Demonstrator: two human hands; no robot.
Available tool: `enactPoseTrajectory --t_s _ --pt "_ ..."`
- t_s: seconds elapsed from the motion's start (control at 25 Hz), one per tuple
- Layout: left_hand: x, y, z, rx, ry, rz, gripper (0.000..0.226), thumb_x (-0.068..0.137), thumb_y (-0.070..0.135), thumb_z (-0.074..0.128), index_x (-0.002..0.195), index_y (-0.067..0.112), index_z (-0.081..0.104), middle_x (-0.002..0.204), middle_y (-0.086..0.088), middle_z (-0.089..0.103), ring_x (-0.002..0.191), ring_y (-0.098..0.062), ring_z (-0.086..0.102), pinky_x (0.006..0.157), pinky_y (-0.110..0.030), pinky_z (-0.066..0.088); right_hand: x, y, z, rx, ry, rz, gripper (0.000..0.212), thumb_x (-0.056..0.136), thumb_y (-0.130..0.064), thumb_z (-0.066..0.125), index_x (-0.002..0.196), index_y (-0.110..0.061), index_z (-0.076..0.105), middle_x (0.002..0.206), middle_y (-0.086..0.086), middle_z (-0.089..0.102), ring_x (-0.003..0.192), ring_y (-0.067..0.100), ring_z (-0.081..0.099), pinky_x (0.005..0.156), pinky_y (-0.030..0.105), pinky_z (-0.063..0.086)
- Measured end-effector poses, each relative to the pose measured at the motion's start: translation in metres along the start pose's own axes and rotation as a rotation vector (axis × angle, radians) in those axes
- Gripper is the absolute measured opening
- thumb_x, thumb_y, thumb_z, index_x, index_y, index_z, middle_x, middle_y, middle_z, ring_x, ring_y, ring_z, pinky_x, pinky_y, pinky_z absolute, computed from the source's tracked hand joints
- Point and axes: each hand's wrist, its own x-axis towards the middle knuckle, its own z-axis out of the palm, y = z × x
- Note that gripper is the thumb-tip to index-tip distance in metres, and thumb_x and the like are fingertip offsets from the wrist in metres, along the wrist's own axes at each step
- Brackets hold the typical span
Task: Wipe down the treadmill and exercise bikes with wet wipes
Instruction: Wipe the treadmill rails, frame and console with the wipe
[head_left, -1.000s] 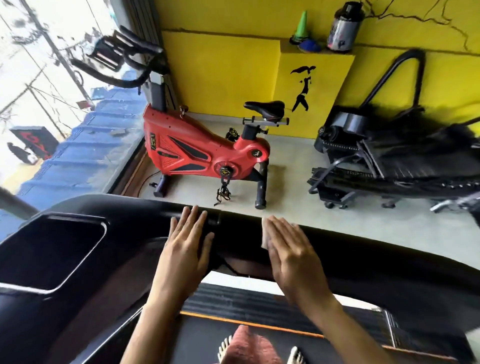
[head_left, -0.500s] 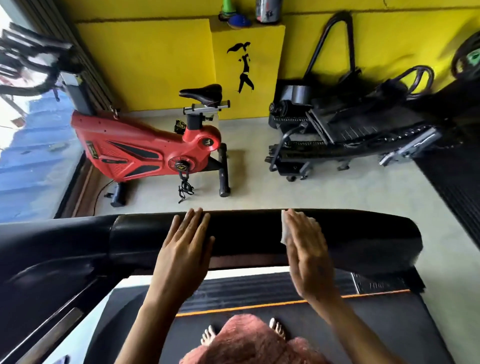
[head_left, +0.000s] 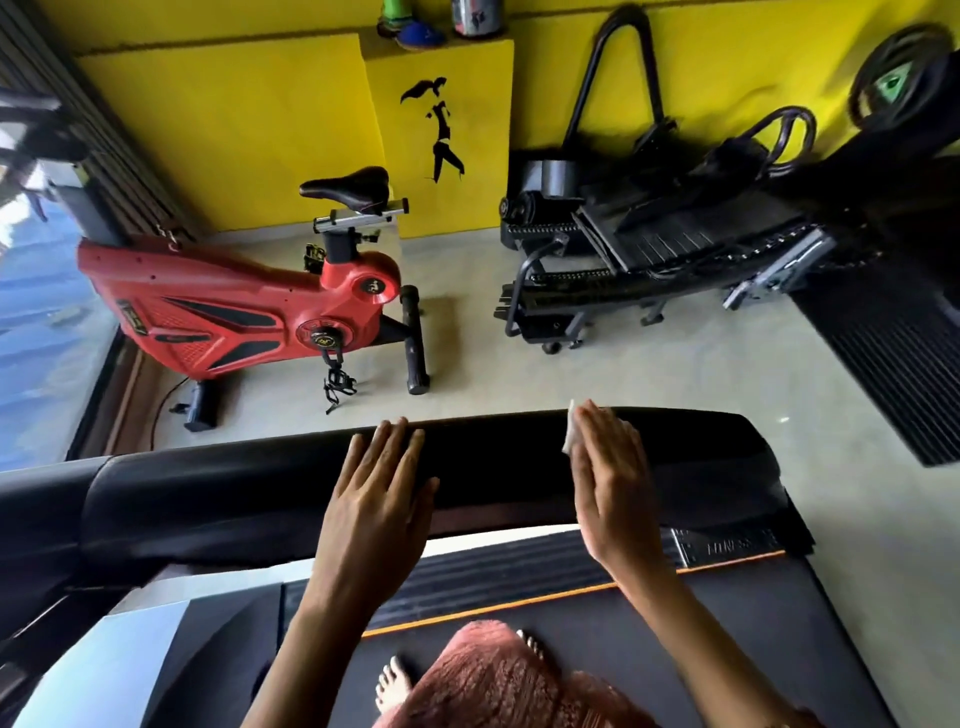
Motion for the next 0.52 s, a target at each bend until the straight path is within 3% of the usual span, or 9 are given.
enactPoseTrajectory --t_s 0.12,0.24,0.28,0.32,0.44,0.52 --pt "0.003 0.013 0.008 -0.01 0.005 -0.006 0.047 0.094 0.027 0.042 0.122 -0.006 0.061 0.129 -0.026 0.056 0.122 -0.042 0.053 0.108 -0.046 0.03 0.003 -0.028 0.013 0.009 0.029 -0.025 0.045 0.102 -0.024 0.029 0.13 0.001 0.056 0.134 0.016 0.056 0.126 0.031 0.051 0.11 0.046 0.03" --pt "0.008 0.031 0.013 -0.021 0.0 0.012 0.047 0.093 0.027 0.043 0.121 -0.006 0.061 0.128 -0.026 0.057 0.12 -0.042 0.055 0.107 -0.044 0.031 -0.005 -0.028 0.013 0.047 -0.056 -0.344 0.041 0.101 -0.019 0.036 0.134 -0.001 0.052 0.138 0.013 0.052 0.131 0.027 0.046 0.113 0.044 0.03" --pt "0.009 0.035 0.015 -0.025 -0.003 0.02 0.047 0.093 0.027 0.043 0.121 -0.006 0.061 0.129 -0.026 0.057 0.12 -0.041 0.055 0.107 -0.043 0.031 -0.002 -0.008 0.01 0.031 -0.038 -0.373 0.04 0.101 -0.019 0.037 0.133 -0.001 0.053 0.138 0.013 0.053 0.13 0.027 0.047 0.113 0.044 0.031" --pt "0.01 0.037 0.016 -0.025 -0.008 0.026 0.047 0.093 0.027 0.043 0.121 -0.005 0.061 0.129 -0.025 0.057 0.12 -0.041 0.055 0.108 -0.043 0.031 0.0 0.016 0.005 0.017 0.003 -0.312 0.04 0.101 -0.019 0.038 0.131 -0.001 0.055 0.135 0.014 0.055 0.128 0.028 0.05 0.111 0.045 0.033" --pt "0.013 0.046 0.02 -0.018 -0.014 0.031 0.047 0.093 0.028 0.042 0.121 -0.005 0.061 0.129 -0.025 0.057 0.12 -0.04 0.055 0.108 -0.044 0.031 0.009 0.058 -0.005 0.054 0.163 0.104 0.033 0.1 -0.015 0.04 0.117 0.002 0.063 0.112 0.015 0.065 0.107 0.036 0.06 0.097 0.047 0.043" --pt "0.018 0.053 0.026 -0.024 -0.023 0.056 0.047 0.092 0.028 0.043 0.121 -0.004 0.062 0.129 -0.026 0.057 0.12 -0.041 0.055 0.107 -0.045 0.032 0.014 0.03 0.003 0.037 0.187 0.172 0.034 0.099 -0.016 0.039 0.114 0.002 0.064 0.111 0.016 0.066 0.107 0.036 0.06 0.097 0.048 0.043"
